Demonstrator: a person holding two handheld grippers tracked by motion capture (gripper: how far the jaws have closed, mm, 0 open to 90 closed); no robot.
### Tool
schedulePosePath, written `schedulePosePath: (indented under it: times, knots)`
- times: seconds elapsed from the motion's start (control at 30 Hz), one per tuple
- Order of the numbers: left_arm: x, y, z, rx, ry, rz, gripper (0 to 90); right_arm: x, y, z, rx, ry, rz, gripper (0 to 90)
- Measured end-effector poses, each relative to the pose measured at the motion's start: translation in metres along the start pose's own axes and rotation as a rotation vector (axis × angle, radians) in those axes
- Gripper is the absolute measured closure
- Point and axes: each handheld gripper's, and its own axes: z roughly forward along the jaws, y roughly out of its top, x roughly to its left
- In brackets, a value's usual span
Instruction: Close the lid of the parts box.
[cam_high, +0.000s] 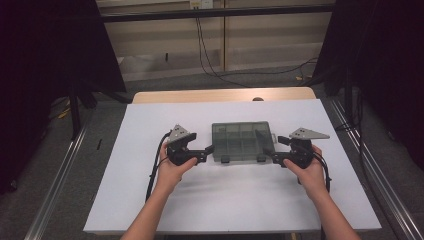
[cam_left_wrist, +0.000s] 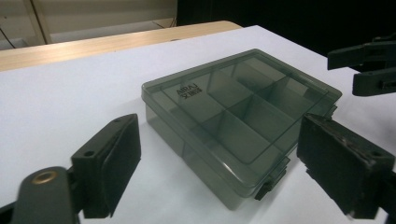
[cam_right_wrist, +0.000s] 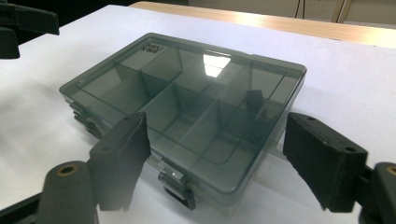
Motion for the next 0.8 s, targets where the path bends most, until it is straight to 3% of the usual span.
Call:
schedulePosePath:
  times: [0.4, 0.8]
  knots:
    - [0.000, -0.004, -0.014, -0.035, -0.007, 0.015, 6.7, 0.005, -0.004, -0.007, -0.025, 0.000, -0.004, 16.3]
    - [0.010, -0.021, -0.038, -0.057, 0.015, 0.017, 6.2, 0.014, -0.009, -0.013, -0.049, 0.012, -0.032, 12.3]
